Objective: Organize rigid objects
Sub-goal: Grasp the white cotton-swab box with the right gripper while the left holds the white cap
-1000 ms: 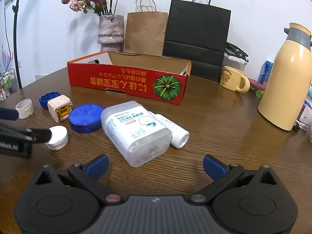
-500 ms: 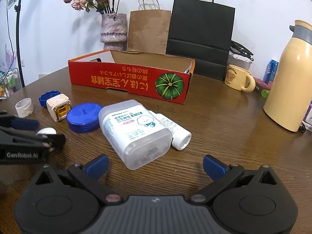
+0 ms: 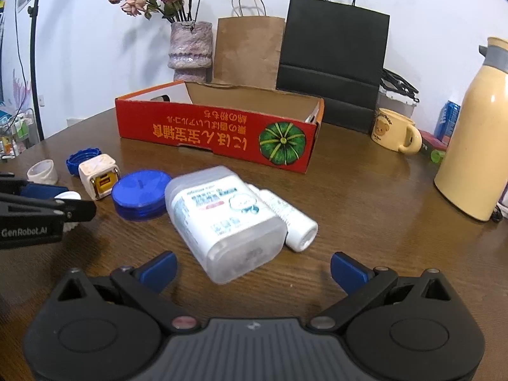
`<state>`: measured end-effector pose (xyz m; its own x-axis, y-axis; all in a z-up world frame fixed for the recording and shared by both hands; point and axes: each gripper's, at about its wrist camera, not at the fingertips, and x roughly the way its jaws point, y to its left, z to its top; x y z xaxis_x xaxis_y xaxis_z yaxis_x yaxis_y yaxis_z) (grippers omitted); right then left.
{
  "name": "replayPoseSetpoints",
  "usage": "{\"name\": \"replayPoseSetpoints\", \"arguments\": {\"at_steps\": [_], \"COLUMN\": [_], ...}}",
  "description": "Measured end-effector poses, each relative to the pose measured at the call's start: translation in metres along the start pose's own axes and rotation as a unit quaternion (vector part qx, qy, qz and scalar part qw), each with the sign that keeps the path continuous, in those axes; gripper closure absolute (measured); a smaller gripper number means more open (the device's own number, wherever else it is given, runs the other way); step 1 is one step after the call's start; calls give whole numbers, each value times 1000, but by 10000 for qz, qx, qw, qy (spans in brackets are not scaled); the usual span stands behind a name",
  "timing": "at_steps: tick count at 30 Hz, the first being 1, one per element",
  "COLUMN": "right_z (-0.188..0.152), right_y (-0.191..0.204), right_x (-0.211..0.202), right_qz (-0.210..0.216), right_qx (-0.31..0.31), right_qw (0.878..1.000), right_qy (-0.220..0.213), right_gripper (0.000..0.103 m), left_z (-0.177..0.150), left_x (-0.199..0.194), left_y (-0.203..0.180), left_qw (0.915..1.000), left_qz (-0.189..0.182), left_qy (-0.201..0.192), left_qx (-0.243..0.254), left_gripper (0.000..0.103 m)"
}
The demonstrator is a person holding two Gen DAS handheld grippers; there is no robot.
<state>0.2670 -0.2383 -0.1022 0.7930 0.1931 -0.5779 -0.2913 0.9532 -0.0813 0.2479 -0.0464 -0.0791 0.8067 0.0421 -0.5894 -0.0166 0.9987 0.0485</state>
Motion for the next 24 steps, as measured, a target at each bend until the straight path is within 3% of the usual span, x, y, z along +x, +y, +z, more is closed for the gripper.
{"name": "replayPoseSetpoints", "arguments": {"at_steps": [6,14,19,24], "right_z": [16,27,26,21], "right_y": [0,4,14,20], "right_x": [7,25,24,16], "right_qz": [-25,355,343,211], "right_qx": [-98,-12,-133,-164], "right_qw": [9999,9994,9993,9996], "right_qy": [-114,-30,-41,-49], "right_gripper": [0,2,19,25], "left_z": [8,12,12,11], "left_x": [0,1,2,2], "left_y": [15,25,30,34], "left_qw": [9997,9995,9995,9993], "left_qz": [158,197,175,186], "left_qy": [-98,-129,-125,-135], "left_qx": [-156,-210,-245,-287], "left_gripper": [62,62,62,62]}}
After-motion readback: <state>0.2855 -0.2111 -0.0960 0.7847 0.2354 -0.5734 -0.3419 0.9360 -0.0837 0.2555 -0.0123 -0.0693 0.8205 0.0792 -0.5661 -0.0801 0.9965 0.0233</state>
